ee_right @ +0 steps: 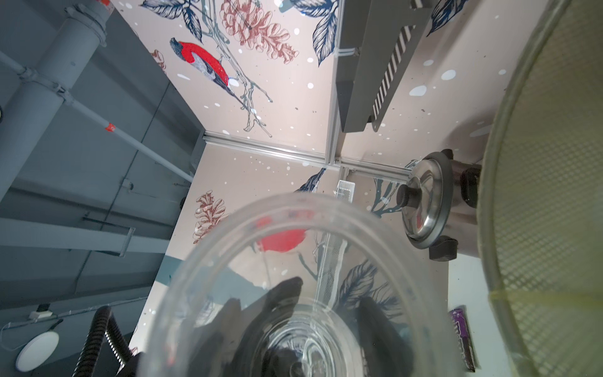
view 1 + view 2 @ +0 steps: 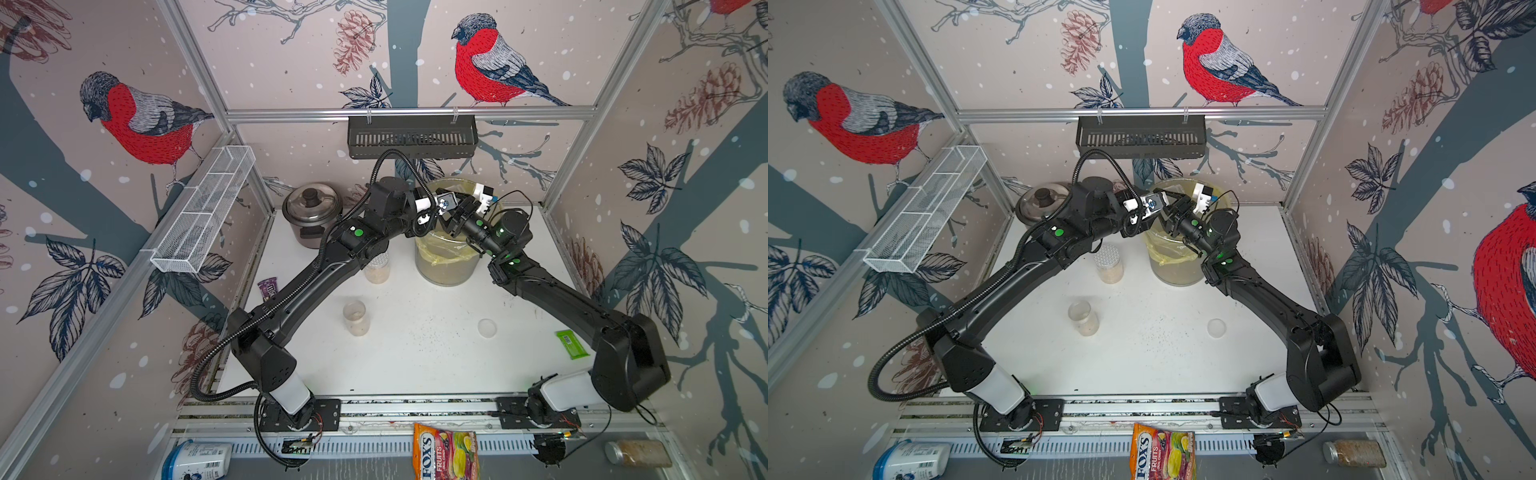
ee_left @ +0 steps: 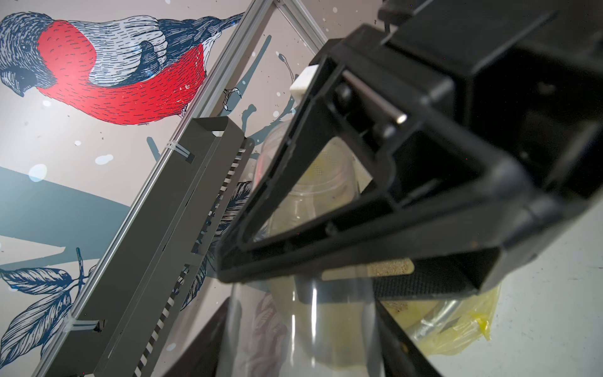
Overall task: Empty moldy rice from jars
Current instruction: Pour the moldy rice from the jar into the trash bin.
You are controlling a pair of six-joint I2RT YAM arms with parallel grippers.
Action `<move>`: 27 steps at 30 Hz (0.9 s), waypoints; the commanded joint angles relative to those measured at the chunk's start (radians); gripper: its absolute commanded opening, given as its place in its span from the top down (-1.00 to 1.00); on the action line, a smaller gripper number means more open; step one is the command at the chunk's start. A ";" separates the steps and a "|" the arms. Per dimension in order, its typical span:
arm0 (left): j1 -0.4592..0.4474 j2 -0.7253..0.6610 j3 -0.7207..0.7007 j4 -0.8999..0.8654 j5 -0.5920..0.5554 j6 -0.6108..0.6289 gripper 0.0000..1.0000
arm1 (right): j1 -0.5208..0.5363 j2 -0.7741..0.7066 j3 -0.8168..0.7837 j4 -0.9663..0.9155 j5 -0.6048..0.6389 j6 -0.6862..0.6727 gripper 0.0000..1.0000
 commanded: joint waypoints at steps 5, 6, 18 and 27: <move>-0.002 -0.004 -0.006 0.025 0.086 0.011 -0.41 | -0.003 0.002 0.021 -0.087 0.165 -0.039 0.39; -0.003 -0.002 -0.005 0.024 0.082 0.011 -0.43 | -0.004 0.004 0.024 -0.088 0.164 -0.040 0.39; 0.018 -0.026 0.002 0.022 0.067 0.016 -0.95 | -0.006 0.017 0.000 0.023 0.155 0.102 0.40; 0.066 -0.177 -0.155 0.193 0.110 -0.053 -0.95 | 0.016 0.002 -0.045 0.101 0.260 0.322 0.38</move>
